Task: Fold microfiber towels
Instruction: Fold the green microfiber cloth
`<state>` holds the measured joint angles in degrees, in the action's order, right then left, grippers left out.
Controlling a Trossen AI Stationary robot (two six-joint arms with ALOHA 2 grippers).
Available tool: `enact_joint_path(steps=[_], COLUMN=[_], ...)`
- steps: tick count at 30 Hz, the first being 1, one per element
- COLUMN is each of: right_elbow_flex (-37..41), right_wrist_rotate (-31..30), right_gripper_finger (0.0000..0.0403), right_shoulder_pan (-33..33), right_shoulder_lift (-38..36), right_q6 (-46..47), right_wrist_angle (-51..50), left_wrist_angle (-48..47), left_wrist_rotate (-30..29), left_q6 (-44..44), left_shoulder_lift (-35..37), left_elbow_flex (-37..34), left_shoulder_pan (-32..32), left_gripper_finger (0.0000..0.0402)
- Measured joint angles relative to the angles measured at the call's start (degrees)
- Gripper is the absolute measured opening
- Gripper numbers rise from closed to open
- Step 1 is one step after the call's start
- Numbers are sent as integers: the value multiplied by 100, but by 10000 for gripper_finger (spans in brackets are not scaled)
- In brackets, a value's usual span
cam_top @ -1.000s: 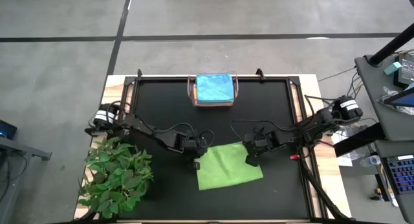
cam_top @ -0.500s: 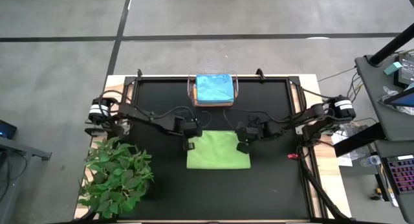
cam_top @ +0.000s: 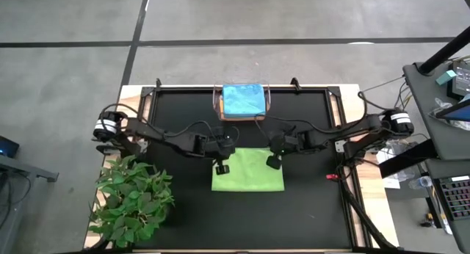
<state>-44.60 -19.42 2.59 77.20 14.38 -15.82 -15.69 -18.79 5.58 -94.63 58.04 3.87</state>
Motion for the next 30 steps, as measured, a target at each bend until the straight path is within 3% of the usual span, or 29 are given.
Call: enact_joint_path(steps=[10,17,23,27,30], right_elbow_flex=[2,2,2,20,109], right_wrist_rotate=[1202,1566,2478,2489,2173], right_gripper_finger=[27,83,144,188,216], right_shoulder_pan=[15,52,81,255,452], right_shoulder_lift=[-292,-283,-294,-294,-296], right_q6=[613,1297,2386,2921,3328], right_wrist_angle=[-117,-257,-1059,-1805,-1804], left_wrist_angle=[314,528,536,542,560], left_wrist_rotate=[23,29,47,49,51], left_q6=[2,11,146,252,310], left_shoulder_lift=[-13,-13,-13,-15,-15], left_elbow_flex=[-24,-27,-28,-31,-32], left_shoulder_pan=[324,329,336,349,365], left_gripper_finger=[4,4,4,4,4])
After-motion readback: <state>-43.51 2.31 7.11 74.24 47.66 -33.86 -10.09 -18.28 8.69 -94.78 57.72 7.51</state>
